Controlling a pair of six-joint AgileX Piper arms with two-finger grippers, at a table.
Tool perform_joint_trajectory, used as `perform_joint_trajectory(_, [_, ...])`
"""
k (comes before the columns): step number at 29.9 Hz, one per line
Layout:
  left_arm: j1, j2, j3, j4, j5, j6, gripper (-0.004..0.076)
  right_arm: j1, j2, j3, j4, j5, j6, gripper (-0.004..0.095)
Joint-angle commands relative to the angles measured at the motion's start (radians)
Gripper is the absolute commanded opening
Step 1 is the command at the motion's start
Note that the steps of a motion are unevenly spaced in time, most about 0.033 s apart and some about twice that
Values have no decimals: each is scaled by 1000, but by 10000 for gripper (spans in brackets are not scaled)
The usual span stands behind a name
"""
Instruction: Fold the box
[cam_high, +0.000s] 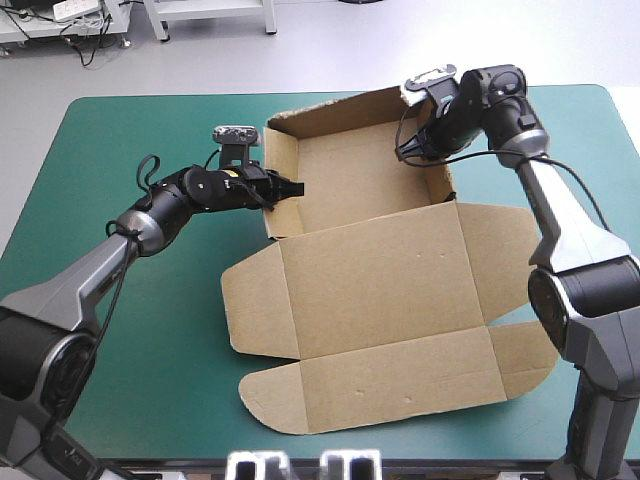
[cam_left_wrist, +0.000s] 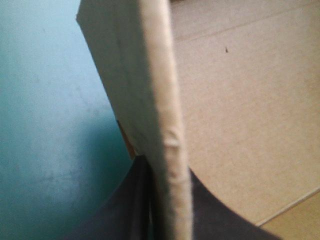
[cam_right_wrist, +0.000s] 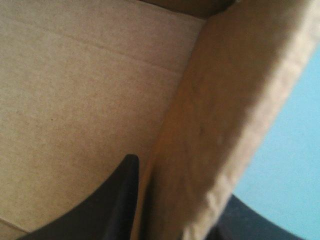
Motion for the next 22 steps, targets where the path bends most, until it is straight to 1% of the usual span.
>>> perform_joint_trajectory(1, [-44, 19, -111, -88, 91, -28, -10, 87, -4, -17, 127, -27, 39, -23])
perform_joint_trajectory(4, [-44, 79, -174, 51, 173, -150, -10, 108, 25, -17, 125, -27, 67, -23])
perform_joint_trajectory(7, [-51, 117, -251, 279, 281, -314, -10, 118, 45, -17, 132, -27, 98, -23])
perform_joint_trajectory(9, [-66, 129, -299, 453, 348, -419, -10, 118, 60, -17, 154, -27, 103, -23])
perform_joint_trajectory(11, [-72, 140, -363, 549, 424, -488, -10, 120, 75, -19, 181, -29, 120, -23])
perform_joint_trajectory(14, [-72, 168, -458, 583, 532, -502, -10, 121, 83, -19, 210, -29, 128, -23])
perform_joint_trajectory(18, [-72, 227, -602, 649, 698, -500, -10, 121, 83, -19, 188, 0, 128, -23])
perform_joint_trajectory(20, [-72, 252, -637, 649, 752, -495, -10, 121, 87, -19, 157, 23, 130, -23])
perform_joint_trajectory(22, [-74, 269, -644, 643, 773, -493, -10, 121, 92, -19, 136, 45, 135, -23])
